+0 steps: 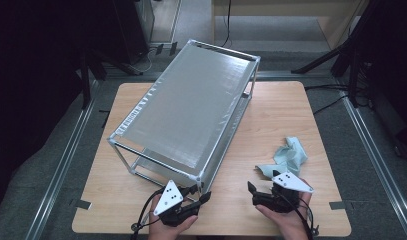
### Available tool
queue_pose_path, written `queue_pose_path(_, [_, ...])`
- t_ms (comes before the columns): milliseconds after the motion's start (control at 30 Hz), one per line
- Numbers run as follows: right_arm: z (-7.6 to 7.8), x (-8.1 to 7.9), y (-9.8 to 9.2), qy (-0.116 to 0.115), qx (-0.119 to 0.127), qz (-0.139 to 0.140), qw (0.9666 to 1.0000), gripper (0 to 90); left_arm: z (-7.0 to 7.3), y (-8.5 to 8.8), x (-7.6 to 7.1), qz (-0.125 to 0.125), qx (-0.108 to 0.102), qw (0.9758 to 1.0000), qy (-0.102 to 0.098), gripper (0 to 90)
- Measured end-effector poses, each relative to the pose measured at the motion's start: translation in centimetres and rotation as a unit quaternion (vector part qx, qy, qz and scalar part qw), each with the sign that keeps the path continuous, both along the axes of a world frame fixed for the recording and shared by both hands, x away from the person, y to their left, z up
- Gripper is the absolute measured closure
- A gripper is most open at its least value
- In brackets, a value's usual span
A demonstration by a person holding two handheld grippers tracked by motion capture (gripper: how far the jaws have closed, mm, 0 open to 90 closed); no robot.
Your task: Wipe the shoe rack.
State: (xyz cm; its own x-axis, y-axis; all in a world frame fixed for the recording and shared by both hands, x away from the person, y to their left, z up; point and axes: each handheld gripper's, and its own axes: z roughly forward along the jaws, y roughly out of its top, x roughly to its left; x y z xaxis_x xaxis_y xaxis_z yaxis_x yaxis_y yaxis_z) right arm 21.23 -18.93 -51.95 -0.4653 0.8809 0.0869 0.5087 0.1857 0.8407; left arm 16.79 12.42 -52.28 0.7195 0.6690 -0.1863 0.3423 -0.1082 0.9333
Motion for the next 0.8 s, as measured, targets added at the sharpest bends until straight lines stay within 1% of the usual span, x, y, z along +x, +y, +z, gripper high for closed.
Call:
queue_pose_path(67, [0.2, -0.2, 0.8, -0.004, 0.005, 0.01, 0.9999, 4.1, 0.2, 1.0, -0.2, 0.009, -0.01, 0.9999, 0.0, 48.4])
queue_pose_path(133, [0.5, -0.5, 1.7, -0.007, 0.01, 0.021, 0.9997, 3.0, 0.4, 1.9, -0.4, 0.015, -0.017, 0.9997, -0.002, 45.1])
queue_pose_path(200, [0.7, -0.8, 2.6, -0.015, 0.011, 0.032, 0.9993, 2.1, 0.6, 2.8, -0.6, 0.012, -0.015, 0.9998, -0.004, 41.2])
queue_pose_path(233, [0.7, -1.0, 3.0, -0.017, 0.011, 0.039, 0.999, 1.7, 0.6, 3.4, -0.7, 0.015, -0.01, 0.9998, -0.006, 41.0])
queue_pose_path(333, [0.7, -1.3, 4.4, -0.016, 0.009, 0.061, 0.9979, 0.2, 0.4, 5.0, -0.8, 0.024, -0.017, 0.9996, -0.001, 39.7])
queue_pose_path(367, [0.6, -1.4, 4.8, -0.015, 0.01, 0.066, 0.9977, 0.1, 0.4, 5.5, -0.9, 0.029, -0.015, 0.9995, 0.0, 39.3])
queue_pose_path(400, [0.5, -1.4, 5.2, -0.015, 0.01, 0.069, 0.9974, 0.0, 0.2, 6.3, -0.9, 0.038, -0.01, 0.9992, 0.0, 39.2])
queue_pose_path(500, [0.4, -1.8, 6.5, -0.017, 0.009, 0.085, 0.9962, 0.0, 0.0, 8.1, -0.9, 0.063, -0.007, 0.998, 0.001, 38.8])
queue_pose_path(533, [0.4, -1.9, 7.0, -0.017, 0.008, 0.092, 0.9955, 0.0, -0.1, 9.0, -0.8, 0.076, -0.007, 0.9971, 0.002, 38.7])
queue_pose_path(567, [0.3, -2.1, 7.6, -0.019, 0.008, 0.101, 0.9947, 0.0, -0.1, 9.6, -0.7, 0.084, -0.007, 0.9965, 0.003, 38.6])
queue_pose_path(600, [0.3, -2.2, 7.9, -0.019, 0.008, 0.105, 0.9942, 0.0, -0.2, 10.6, -0.6, 0.099, -0.007, 0.995, 0.003, 38.5])
queue_pose_path(633, [0.3, -2.5, 8.5, -0.019, 0.008, 0.113, 0.9934, 0.0, -0.2, 11.3, -0.5, 0.113, -0.013, 0.9935, 0.006, 38.4])
queue_pose_path(667, [0.2, -2.7, 9.0, -0.018, 0.009, 0.121, 0.9924, 0.0, -0.2, 12.1, -0.3, 0.127, -0.02, 0.9916, 0.013, 38.2])
queue_pose_path(700, [0.2, -2.9, 9.5, -0.017, 0.009, 0.129, 0.9914, 0.0, -0.2, 12.7, -0.1, 0.137, -0.023, 0.9901, 0.017, 38.1])
queue_pose_path(733, [0.1, -3.0, 9.9, -0.018, 0.01, 0.135, 0.9907, 0.0, -0.3, 13.6, 0.1, 0.152, -0.033, 0.9876, 0.02, 37.7])
queue_pose_path(767, [0.0, -3.2, 10.5, -0.018, 0.011, 0.141, 0.9898, 0.0, -0.4, 14.2, 0.2, 0.16, -0.034, 0.9863, 0.022, 37.0])
queue_pose_path(800, [0.0, -3.3, 10.9, -0.02, 0.01, 0.142, 0.9896, 0.0, -0.5, 14.9, 0.4, 0.175, -0.029, 0.9839, 0.025, 36.7])
